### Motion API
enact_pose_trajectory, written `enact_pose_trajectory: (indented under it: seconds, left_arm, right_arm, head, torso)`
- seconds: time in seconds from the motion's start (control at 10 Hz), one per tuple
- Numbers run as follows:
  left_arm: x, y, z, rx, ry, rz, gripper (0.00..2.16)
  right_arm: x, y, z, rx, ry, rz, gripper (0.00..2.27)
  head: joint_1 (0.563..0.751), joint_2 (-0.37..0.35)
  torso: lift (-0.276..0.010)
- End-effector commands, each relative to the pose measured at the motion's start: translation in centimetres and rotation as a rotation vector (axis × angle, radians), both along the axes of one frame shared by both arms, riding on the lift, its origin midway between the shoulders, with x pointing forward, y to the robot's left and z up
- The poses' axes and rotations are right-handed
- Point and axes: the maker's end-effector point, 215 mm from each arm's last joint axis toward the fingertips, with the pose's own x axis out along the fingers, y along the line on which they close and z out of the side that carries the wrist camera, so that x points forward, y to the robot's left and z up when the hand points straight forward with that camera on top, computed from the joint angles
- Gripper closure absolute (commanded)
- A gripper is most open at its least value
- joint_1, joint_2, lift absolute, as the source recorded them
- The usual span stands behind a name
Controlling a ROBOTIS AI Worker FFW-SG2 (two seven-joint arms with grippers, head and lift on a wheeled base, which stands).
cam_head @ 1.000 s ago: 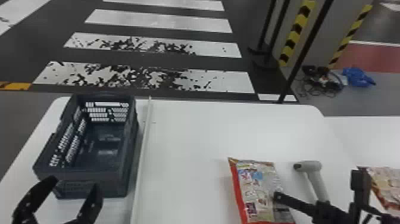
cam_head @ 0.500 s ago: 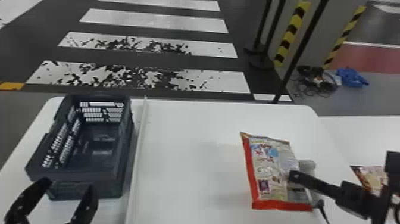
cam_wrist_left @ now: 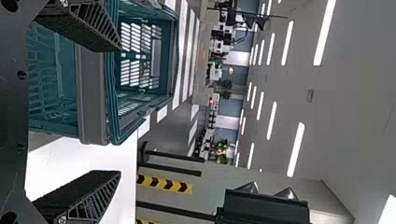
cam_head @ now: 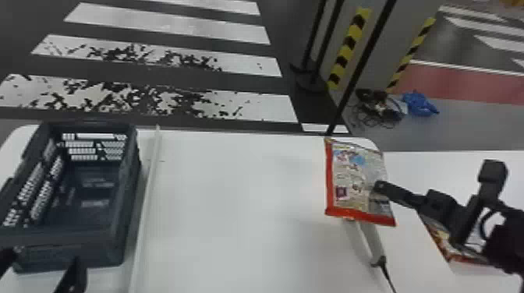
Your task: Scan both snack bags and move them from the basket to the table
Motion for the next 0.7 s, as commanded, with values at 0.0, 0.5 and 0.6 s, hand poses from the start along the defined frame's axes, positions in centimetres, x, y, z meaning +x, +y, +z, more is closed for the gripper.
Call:
enact_pose_trajectory:
  seconds: [0.0, 0.5, 0.6]
  left_arm:
    - [-0.2, 0.4, -0.6, 0.004, 0.006, 0.008, 0.05]
    - [-1.0, 1.9, -2.0, 0.01, 0.001, 0.042, 0.05]
    - [-1.0, 1.9, -1.9, 0.009, -0.002, 0.042, 0.05]
  right_arm:
    - [2.9, -4.4, 0.1, -0.084, -0.055, -0.087, 2.25]
    - [5.1, -17.9, -1.6, -0.323, -0.082, -0.39, 2.25]
    - [4.4, -19.4, -2.4, -0.354, -0.049, -0.442, 2.25]
  head:
    - [0.695, -0.273]
    - [0.695, -0.35]
    - [0.695, -0.35]
  torso:
    - [-0.098]
    - [-0.098]
    - [-0.098]
